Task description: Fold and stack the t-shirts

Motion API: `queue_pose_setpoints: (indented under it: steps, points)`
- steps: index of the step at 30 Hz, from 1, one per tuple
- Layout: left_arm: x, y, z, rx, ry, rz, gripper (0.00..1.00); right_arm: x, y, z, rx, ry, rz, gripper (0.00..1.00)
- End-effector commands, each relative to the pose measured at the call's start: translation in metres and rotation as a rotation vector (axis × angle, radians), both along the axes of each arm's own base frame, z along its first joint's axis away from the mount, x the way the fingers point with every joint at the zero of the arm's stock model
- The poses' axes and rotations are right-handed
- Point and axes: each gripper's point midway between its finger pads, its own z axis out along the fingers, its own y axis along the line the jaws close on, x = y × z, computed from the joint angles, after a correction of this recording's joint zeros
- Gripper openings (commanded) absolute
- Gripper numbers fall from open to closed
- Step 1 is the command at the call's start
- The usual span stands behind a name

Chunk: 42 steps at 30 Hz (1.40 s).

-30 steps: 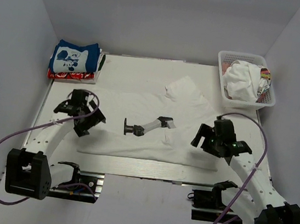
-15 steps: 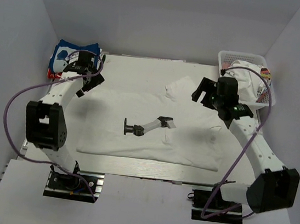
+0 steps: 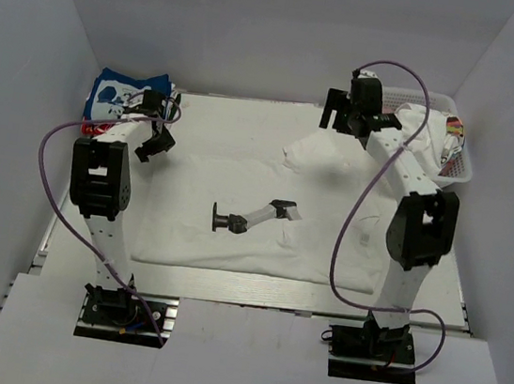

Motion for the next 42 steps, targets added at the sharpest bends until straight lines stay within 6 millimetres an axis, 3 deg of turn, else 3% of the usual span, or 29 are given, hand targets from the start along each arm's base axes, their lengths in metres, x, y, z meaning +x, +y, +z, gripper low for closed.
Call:
queue_pose_setpoints:
  steps: [1, 2, 4, 5, 7, 10, 11, 13, 14, 17, 18, 20, 23, 24, 28, 32, 34, 35, 36, 37, 38, 39, 40, 41, 42]
  points:
    - [0.028, -0.003, 0.017, -0.013, -0.089, -0.032, 0.68, 0.018, 0.004, 0.003, -0.056, 0.013, 0.069, 0.90]
    - [0.027, -0.003, 0.007, -0.014, -0.069, -0.032, 0.65, 0.025, 0.005, -0.018, -0.072, 0.048, 0.072, 0.90]
    - [0.028, -0.003, 0.002, -0.014, -0.064, -0.032, 0.61, 0.035, 0.004, -0.017, -0.085, 0.026, 0.069, 0.90]
    - [0.026, -0.005, -0.006, -0.023, -0.054, -0.037, 0.61, 0.041, 0.003, -0.033, -0.101, 0.043, 0.067, 0.90]
    - [0.027, -0.005, -0.012, -0.024, -0.048, -0.037, 0.53, 0.051, 0.006, -0.036, -0.112, 0.016, 0.078, 0.90]
    - [0.027, -0.008, -0.022, -0.040, -0.022, -0.046, 0.47, 0.061, 0.007, -0.063, -0.133, 0.046, 0.094, 0.90]
    - [0.025, -0.010, -0.023, -0.049, -0.013, -0.050, 0.42, 0.066, 0.013, -0.058, -0.123, 0.030, 0.119, 0.90]
    - [0.025, -0.010, -0.024, -0.049, -0.013, -0.050, 0.34, 0.073, 0.014, -0.073, -0.140, 0.028, 0.124, 0.90]
    - [0.025, -0.010, -0.024, -0.049, -0.013, -0.050, 0.24, 0.077, 0.012, -0.074, -0.149, 0.017, 0.123, 0.90]
    - [0.017, -0.012, -0.029, -0.057, -0.002, -0.054, 0.10, 0.093, 0.014, -0.082, -0.148, -0.029, 0.120, 0.90]
    - [0.016, -0.014, -0.026, -0.066, -0.005, -0.059, 0.08, 0.099, 0.015, -0.094, -0.143, -0.027, 0.124, 0.90]
    - [0.017, -0.015, -0.025, -0.074, -0.023, -0.064, 0.00, 0.106, 0.020, -0.096, -0.114, -0.036, 0.116, 0.90]
    - [0.015, -0.020, -0.028, -0.100, -0.017, -0.067, 0.00, 0.120, 0.030, -0.116, -0.072, -0.023, 0.122, 0.90]
    - [0.015, -0.022, -0.028, -0.111, -0.017, -0.073, 0.00, 0.126, 0.036, -0.108, -0.050, -0.047, 0.136, 0.90]
    - [0.017, -0.018, -0.019, -0.091, -0.037, -0.064, 0.00, 0.128, 0.043, -0.137, -0.040, -0.022, 0.147, 0.90]
    - [0.015, -0.018, -0.009, -0.086, -0.064, -0.073, 0.00, 0.121, 0.044, -0.151, -0.056, 0.023, 0.155, 0.88]
    - [0.015, -0.018, -0.009, -0.086, -0.064, -0.073, 0.00, 0.109, 0.046, -0.166, -0.046, 0.078, 0.190, 0.75]
    - [0.014, -0.018, -0.009, -0.081, -0.061, -0.082, 0.00, 0.103, 0.046, -0.163, -0.038, 0.092, 0.199, 0.56]
    - [0.015, -0.018, -0.004, -0.080, -0.072, -0.082, 0.00, 0.100, 0.051, -0.153, -0.015, 0.086, 0.224, 0.48]
    - [0.015, -0.018, -0.004, -0.080, -0.072, -0.082, 0.00, 0.090, 0.054, -0.157, 0.002, 0.087, 0.248, 0.27]
    - [0.016, -0.018, 0.001, -0.080, -0.082, -0.083, 0.00, 0.089, 0.053, -0.141, 0.004, 0.054, 0.254, 0.17]
    - [0.013, -0.017, 0.002, -0.076, -0.080, -0.090, 0.00, 0.088, 0.051, -0.138, -0.005, 0.042, 0.252, 0.02]
    - [0.013, -0.017, 0.002, -0.076, -0.080, -0.090, 0.00, 0.079, 0.047, -0.151, -0.024, 0.068, 0.239, 0.00]
    - [0.011, -0.023, 0.005, -0.076, -0.084, -0.103, 0.00, 0.082, 0.046, -0.124, -0.021, 0.019, 0.232, 0.00]
    - [0.011, -0.021, 0.009, -0.066, -0.093, -0.098, 0.00, 0.078, 0.046, -0.119, -0.024, 0.016, 0.236, 0.00]
